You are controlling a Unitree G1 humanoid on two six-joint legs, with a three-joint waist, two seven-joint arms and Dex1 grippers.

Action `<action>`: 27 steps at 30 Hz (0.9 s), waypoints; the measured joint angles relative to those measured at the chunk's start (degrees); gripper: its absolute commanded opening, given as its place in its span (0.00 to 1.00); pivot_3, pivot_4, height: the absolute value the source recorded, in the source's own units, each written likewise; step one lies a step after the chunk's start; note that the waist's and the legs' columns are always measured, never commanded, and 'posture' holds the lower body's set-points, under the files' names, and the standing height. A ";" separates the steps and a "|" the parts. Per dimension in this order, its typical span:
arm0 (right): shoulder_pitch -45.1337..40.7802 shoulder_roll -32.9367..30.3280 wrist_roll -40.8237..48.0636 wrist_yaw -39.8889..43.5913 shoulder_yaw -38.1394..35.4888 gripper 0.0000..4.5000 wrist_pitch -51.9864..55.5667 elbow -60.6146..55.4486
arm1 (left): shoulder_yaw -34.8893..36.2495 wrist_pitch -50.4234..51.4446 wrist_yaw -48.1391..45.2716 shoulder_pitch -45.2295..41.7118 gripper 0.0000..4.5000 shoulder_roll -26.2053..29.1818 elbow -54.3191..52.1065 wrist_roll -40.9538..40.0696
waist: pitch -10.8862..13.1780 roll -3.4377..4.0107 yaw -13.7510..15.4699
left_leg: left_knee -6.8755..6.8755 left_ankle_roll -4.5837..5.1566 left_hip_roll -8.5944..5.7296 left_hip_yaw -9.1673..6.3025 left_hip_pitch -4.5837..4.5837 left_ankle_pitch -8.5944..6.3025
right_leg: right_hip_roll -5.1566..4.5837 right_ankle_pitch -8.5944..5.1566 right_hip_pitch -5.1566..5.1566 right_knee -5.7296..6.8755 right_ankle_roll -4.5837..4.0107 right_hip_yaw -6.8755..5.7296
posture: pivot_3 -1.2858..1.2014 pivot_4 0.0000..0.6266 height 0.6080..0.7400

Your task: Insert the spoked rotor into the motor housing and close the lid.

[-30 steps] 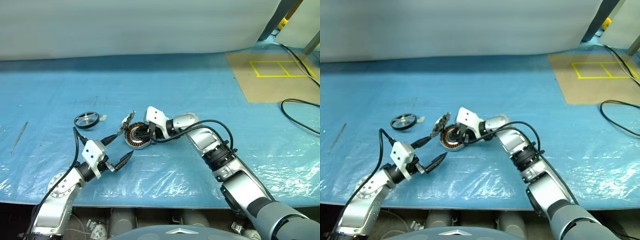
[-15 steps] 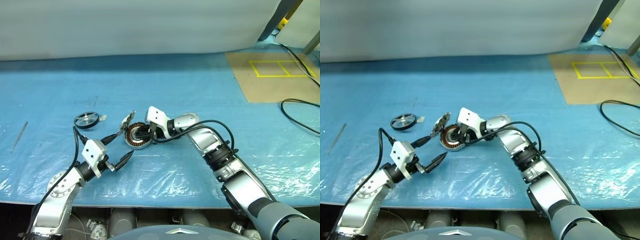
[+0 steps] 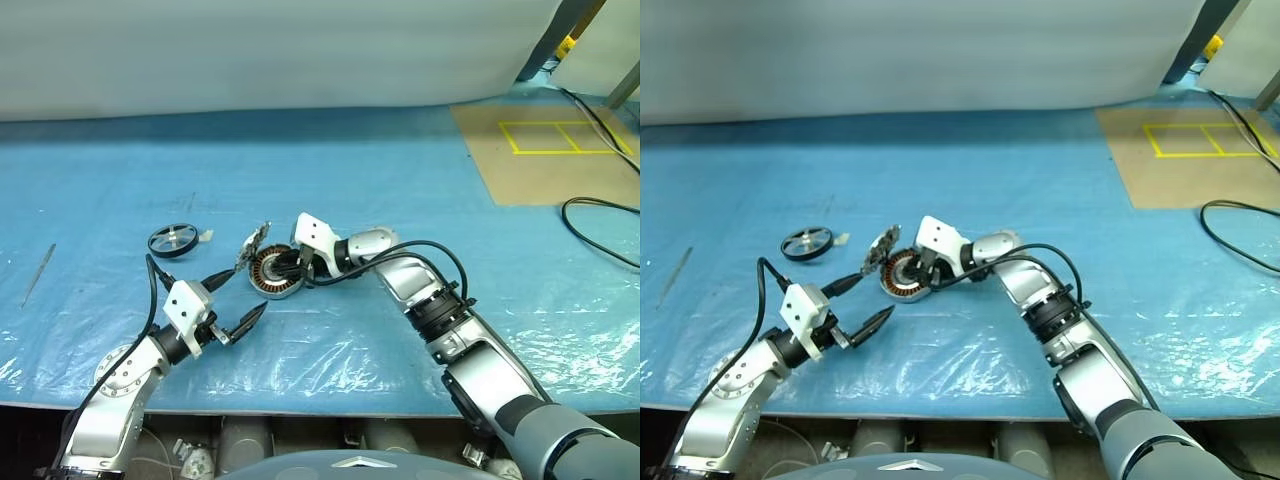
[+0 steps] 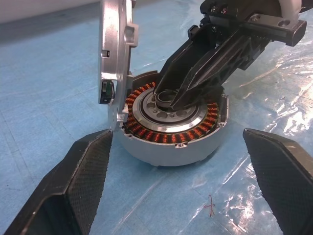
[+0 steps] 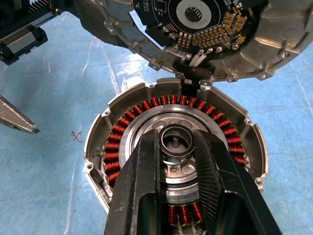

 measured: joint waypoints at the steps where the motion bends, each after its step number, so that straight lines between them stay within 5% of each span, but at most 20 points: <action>1: 0.00 0.14 -0.03 -0.09 0.00 0.14 -0.20 0.18 | 0.00 -0.01 0.00 0.00 1.00 0.00 0.00 0.00 | 0.00 0.00 0.00 | 0.00 0.00 0.00 0.00 0.00 0.00 | 0.00 0.00 0.00 0.00 0.00 0.00 | 0.52 0.24 1.00; 27: 0.00 -0.61 -0.88 0.20 0.50 0.14 -1.94 0.40 | -0.40 0.92 0.55 -0.40 1.00 0.22 0.01 0.00 | 0.00 0.00 0.01 | 0.00 0.00 0.00 0.00 0.00 0.00 | 0.00 0.00 0.00 0.00 0.00 0.00 | 0.52 0.24 1.00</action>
